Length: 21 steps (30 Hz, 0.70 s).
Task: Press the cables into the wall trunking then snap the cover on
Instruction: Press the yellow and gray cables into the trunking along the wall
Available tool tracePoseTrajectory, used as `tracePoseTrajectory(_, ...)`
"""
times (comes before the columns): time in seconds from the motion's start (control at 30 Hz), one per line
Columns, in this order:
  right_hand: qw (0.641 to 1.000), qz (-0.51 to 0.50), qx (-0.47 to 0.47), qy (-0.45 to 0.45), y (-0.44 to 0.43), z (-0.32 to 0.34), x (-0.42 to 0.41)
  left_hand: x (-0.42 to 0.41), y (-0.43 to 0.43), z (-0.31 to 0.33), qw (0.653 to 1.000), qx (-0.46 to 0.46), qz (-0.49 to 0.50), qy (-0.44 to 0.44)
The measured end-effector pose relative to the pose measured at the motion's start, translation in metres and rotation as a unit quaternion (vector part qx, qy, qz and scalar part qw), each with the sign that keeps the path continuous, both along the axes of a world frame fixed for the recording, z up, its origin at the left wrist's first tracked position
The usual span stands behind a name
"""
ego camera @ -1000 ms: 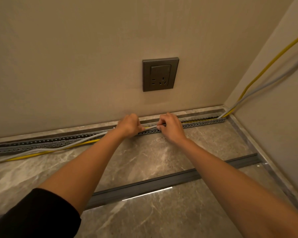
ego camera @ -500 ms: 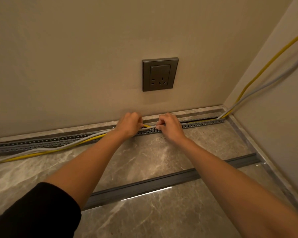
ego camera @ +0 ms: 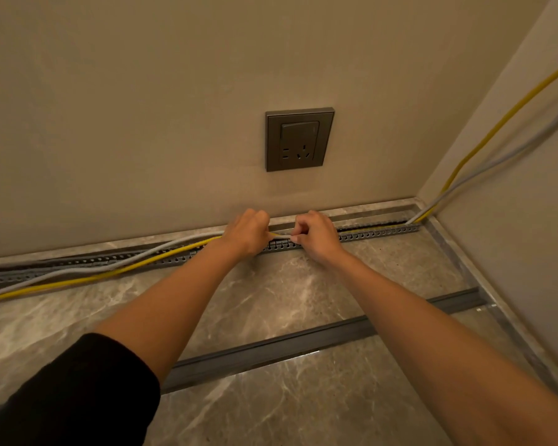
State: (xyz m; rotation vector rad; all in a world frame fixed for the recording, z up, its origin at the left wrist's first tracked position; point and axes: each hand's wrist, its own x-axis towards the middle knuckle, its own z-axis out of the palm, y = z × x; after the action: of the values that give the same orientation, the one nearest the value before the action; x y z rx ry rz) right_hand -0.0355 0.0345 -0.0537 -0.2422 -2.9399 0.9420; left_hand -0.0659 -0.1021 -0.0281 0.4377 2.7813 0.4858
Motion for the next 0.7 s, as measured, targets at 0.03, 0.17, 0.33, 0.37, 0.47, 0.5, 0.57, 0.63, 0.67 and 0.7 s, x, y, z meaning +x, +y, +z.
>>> tracePoseTrajectory(0.03,1.0,0.001,-0.001,0.001,0.0,0.0,0.0,0.003,0.001,0.001,1.0,-0.015,0.002,0.011)
tracePoseTrajectory(0.17,1.0,0.002,0.001,0.0,-0.001,0.002,0.002,0.006,0.004,0.0,0.999,-0.03,0.026,0.02)
tracePoseTrajectory(0.33,1.0,0.026,0.017,0.001,0.0,0.002,0.005,0.001,0.012,0.001,0.993,0.026,0.118,0.002)
tracePoseTrajectory(0.37,0.999,0.033,0.024,0.004,0.0,0.002,0.006,0.0,0.012,0.001,0.99,0.034,0.135,-0.004)
tracePoseTrajectory(0.47,0.997,0.055,0.058,0.015,0.001,0.003,0.011,-0.002,0.013,-0.002,0.984,0.055,0.166,-0.02)
tracePoseTrajectory(0.5,0.996,0.059,0.07,0.017,0.001,0.004,0.012,-0.002,0.014,-0.003,0.983,0.061,0.172,-0.022)
tracePoseTrajectory(0.57,0.993,0.071,0.097,0.021,0.001,0.006,0.015,-0.002,0.014,-0.006,0.978,0.078,0.192,-0.027)
tracePoseTrajectory(0.63,0.987,0.096,0.128,0.019,0.001,0.004,0.02,-0.002,0.012,-0.008,0.967,0.111,0.224,-0.045)
tracePoseTrajectory(0.67,0.984,0.11,0.142,0.017,0.001,0.002,0.023,-0.002,0.011,-0.009,0.96,0.13,0.241,-0.054)
tracePoseTrajectory(0.7,0.982,0.118,0.149,0.019,0.001,0.0,0.025,-0.001,0.01,-0.009,0.954,0.144,0.258,-0.058)
